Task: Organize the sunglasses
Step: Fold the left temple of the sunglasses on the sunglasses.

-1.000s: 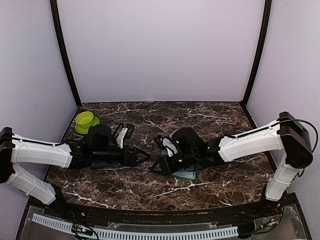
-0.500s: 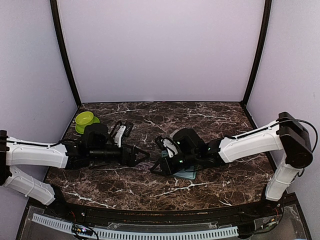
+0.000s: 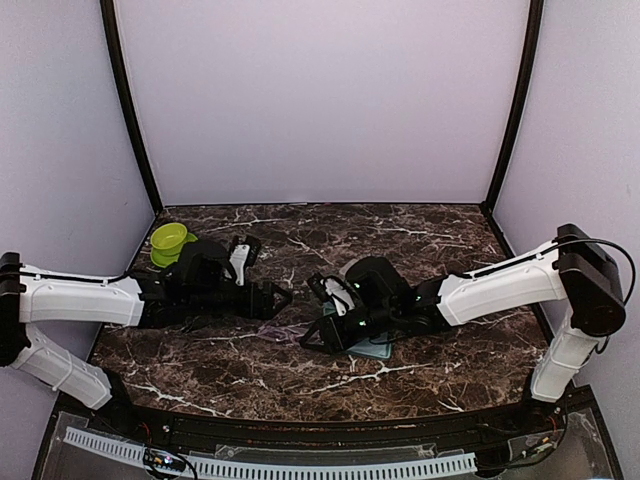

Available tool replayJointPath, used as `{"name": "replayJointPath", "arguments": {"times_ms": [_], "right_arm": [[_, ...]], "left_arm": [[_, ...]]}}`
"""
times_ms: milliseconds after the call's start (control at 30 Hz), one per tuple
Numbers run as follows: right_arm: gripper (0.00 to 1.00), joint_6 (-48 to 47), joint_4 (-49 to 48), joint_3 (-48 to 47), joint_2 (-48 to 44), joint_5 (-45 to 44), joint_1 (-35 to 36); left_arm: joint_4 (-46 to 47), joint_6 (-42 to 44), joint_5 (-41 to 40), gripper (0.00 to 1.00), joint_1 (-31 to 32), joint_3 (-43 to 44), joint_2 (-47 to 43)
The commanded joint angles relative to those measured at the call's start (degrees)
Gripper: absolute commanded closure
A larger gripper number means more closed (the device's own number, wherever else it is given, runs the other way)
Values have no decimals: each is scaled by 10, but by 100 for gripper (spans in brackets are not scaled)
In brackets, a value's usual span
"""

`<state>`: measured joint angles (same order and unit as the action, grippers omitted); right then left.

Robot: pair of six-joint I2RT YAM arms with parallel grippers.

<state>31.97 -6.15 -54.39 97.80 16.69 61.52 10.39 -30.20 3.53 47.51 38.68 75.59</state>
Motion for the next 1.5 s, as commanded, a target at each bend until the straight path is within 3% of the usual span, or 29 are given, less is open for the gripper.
{"name": "replayJointPath", "arguments": {"times_ms": [0, 800, 967, 1100, 1267, 1467], "right_arm": [[80, -8, -22, -3, -14, 2, 4], [80, -12, -19, -11, -15, -2, 4], [80, -54, -9, -2, -26, -7, 4], [80, -118, 18, 8, -39, -6, 4], [80, -187, 71, 6, -60, 12, 5], [79, -170, 96, -2, -60, 45, -5]], "left_arm": [[-25, 2, 10, 15, 0, 18, 20], [-30, -5, 6, 16, 35, 16, 59], [-38, 10, 5, 13, 32, 19, 43], [-24, 31, 57, 10, 16, 11, 10], [-12, 118, 131, 7, 7, -4, -33], [23, 203, 195, 7, 11, -40, -90]]}}
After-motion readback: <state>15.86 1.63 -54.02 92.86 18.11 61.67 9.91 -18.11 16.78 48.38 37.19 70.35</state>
